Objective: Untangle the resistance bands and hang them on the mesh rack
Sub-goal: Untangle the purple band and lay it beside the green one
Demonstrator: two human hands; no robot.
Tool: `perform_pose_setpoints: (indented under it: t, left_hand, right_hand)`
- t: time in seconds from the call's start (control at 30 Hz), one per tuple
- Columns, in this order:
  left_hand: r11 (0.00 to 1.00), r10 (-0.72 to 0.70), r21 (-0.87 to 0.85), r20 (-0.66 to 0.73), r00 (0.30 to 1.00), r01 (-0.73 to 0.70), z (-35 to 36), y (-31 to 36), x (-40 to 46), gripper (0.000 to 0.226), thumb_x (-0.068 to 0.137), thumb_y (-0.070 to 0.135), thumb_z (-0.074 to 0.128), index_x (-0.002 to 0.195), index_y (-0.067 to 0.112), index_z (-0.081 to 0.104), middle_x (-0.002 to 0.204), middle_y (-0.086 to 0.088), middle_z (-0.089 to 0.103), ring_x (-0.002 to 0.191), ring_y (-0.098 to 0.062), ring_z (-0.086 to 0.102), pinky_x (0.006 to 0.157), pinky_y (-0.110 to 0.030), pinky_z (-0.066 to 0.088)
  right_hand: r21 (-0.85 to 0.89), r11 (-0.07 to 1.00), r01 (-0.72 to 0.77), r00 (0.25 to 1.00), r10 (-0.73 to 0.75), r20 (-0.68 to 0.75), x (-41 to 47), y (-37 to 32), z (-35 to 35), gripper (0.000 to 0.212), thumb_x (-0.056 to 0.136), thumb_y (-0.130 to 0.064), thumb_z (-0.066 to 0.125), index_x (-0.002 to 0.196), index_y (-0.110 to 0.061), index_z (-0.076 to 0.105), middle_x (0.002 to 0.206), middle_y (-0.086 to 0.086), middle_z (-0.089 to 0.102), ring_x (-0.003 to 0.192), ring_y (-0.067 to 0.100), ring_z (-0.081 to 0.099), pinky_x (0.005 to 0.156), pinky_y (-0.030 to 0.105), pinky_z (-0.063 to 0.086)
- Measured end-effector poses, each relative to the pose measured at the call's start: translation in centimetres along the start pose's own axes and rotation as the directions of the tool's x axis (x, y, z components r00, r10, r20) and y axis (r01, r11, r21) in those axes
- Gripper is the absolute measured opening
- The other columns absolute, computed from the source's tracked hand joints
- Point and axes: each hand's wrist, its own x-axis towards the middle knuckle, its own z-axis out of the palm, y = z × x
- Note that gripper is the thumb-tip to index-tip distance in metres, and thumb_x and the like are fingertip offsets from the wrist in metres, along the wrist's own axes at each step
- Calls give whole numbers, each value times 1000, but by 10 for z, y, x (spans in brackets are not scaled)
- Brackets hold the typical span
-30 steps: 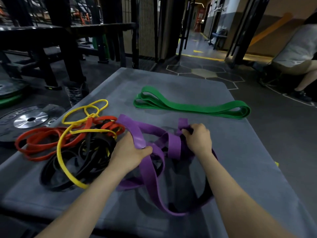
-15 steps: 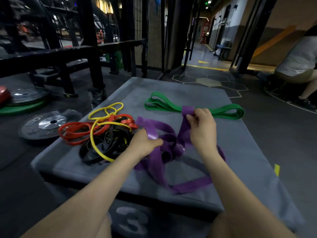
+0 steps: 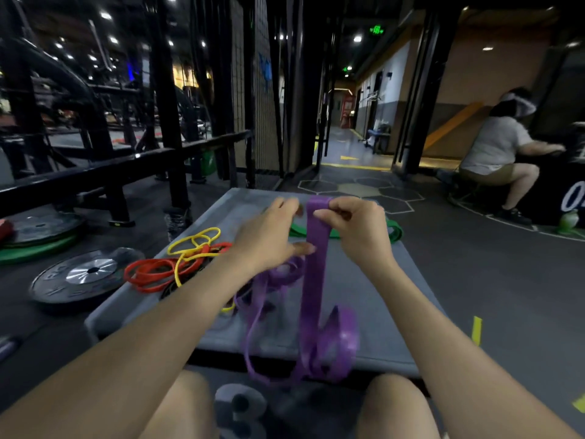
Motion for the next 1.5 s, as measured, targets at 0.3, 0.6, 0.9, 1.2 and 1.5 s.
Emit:
perform_pose_setpoints:
  t: [0.3, 0.6, 0.9, 1.2, 1.5]
  left_hand:
    - [595, 99, -775, -192, 976, -212, -35, 27, 6, 43, 74, 5, 75, 108, 16, 50, 94, -3, 60, 85, -12, 61, 82, -30, 51]
    - [612, 101, -723, -331, 938, -321, -63, 32, 27, 23, 84, 4, 64, 88, 26, 62, 85, -28, 61, 75, -30, 58, 71, -30, 56]
    - [621, 85, -756, -196, 977, -206, -87, 36, 42, 23, 81, 1, 66, 93, 18, 57, 83, -2, 64, 68, -2, 61, 68, -21, 53]
    - [534, -92, -821, -294, 951, -202, -140, 43, 61, 23, 85, -1, 60, 103, 13, 60, 89, -2, 62, 83, -15, 61, 74, -25, 55]
    - [598, -114, -779, -315, 942, -188, -178, 42, 70, 17, 85, 6, 62, 96, 20, 61, 90, 2, 61, 85, -10, 61, 74, -22, 53]
  right_hand:
    - [295, 955, 31, 999, -17, -52, 21, -44, -39, 12, 73, -8, 76, 71, -5, 64, 66, 14, 62, 65, 19, 53, 62, 34, 49]
    - [171, 972, 161, 984, -145, -100, 38, -60, -46, 25, 77, -9, 72, 98, -20, 62, 86, -1, 53, 67, -1, 47, 68, 14, 45]
    - [128, 979, 160, 985, -151, -78, 75, -80, -47, 8, 79, -10, 70, 84, -14, 65, 72, -7, 61, 68, 6, 57, 71, 28, 51]
    - [406, 913, 39, 983, -108, 148, 88, -96, -41, 12, 84, -13, 65, 95, -12, 62, 88, 21, 65, 80, 25, 63, 74, 36, 57]
    - [316, 948, -29, 962, -59, 267, 97, -96, -27, 22, 84, -19, 67, 103, -12, 59, 82, 8, 58, 68, 16, 60, 53, 16, 52]
